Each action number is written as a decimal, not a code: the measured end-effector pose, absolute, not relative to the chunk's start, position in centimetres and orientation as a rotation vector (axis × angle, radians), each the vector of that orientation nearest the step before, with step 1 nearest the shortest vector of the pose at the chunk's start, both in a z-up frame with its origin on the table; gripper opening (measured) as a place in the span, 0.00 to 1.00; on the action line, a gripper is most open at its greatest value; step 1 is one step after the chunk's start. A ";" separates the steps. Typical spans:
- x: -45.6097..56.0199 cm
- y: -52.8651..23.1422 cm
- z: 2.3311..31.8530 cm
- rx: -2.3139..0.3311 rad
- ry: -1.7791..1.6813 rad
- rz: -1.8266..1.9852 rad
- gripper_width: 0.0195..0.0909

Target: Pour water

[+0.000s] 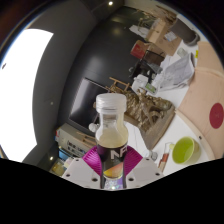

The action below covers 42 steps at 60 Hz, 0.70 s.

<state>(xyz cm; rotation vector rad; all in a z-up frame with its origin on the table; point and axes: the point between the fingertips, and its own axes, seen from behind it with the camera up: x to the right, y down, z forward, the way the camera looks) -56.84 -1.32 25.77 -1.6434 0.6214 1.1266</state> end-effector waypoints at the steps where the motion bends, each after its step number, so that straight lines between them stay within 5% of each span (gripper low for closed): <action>1: -56.2 -1.3 26.2 -1.650 0.583 1.078 0.07; 10: -48.8 -1.5 27.6 -1.678 0.311 0.660 0.07; 15: -44.0 -0.5 26.0 -1.701 0.188 0.388 0.07; 28: -34.0 -0.3 14.7 -1.872 0.013 -0.023 0.07; 42: -31.2 -1.1 6.6 -2.009 0.040 -0.017 0.07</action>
